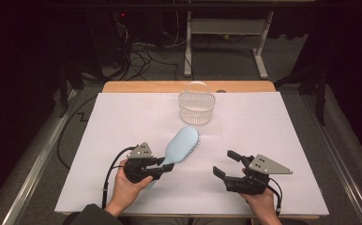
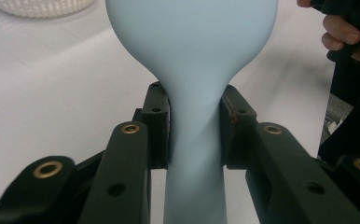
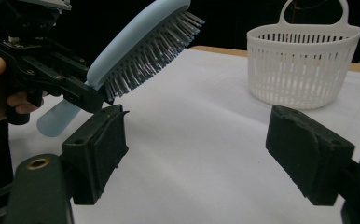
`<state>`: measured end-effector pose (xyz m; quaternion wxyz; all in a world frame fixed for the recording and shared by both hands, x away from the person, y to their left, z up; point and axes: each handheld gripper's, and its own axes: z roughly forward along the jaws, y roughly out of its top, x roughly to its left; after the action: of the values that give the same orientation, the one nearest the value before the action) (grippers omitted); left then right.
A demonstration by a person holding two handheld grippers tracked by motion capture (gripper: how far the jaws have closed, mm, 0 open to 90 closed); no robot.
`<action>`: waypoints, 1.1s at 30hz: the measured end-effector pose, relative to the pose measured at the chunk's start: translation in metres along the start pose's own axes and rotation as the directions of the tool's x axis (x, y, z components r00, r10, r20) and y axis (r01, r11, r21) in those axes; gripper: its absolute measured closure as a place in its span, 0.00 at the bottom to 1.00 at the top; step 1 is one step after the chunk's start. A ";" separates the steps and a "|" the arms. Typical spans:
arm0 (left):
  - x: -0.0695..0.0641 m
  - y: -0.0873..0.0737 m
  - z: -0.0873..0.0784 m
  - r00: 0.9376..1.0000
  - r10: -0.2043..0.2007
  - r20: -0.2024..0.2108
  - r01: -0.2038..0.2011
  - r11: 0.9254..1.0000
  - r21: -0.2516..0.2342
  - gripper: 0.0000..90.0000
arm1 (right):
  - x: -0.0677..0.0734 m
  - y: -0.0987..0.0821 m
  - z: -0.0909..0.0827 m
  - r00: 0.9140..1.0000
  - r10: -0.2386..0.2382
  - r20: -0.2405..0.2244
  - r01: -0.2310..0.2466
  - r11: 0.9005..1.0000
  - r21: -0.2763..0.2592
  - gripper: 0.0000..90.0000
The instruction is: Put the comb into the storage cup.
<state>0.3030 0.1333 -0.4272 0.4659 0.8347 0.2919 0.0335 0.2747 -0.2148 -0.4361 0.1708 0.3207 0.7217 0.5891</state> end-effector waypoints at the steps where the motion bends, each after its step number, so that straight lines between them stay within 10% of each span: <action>1: 0.000 0.000 0.000 1.000 0.001 0.000 -0.001 1.000 -0.001 0.77 | 0.000 0.001 0.002 1.000 0.005 -0.006 -0.005 1.000 0.005 0.24; 33: -0.023 0.014 0.029 0.996 0.086 0.023 -0.087 0.996 0.031 0.77 | 0.012 0.008 0.037 0.994 0.079 -0.075 -0.074 0.995 0.070 0.22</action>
<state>0.3000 0.0945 -0.4277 0.4535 0.8542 0.2510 0.0399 0.2911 -0.1791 -0.4357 0.1088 0.3305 0.7345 0.5826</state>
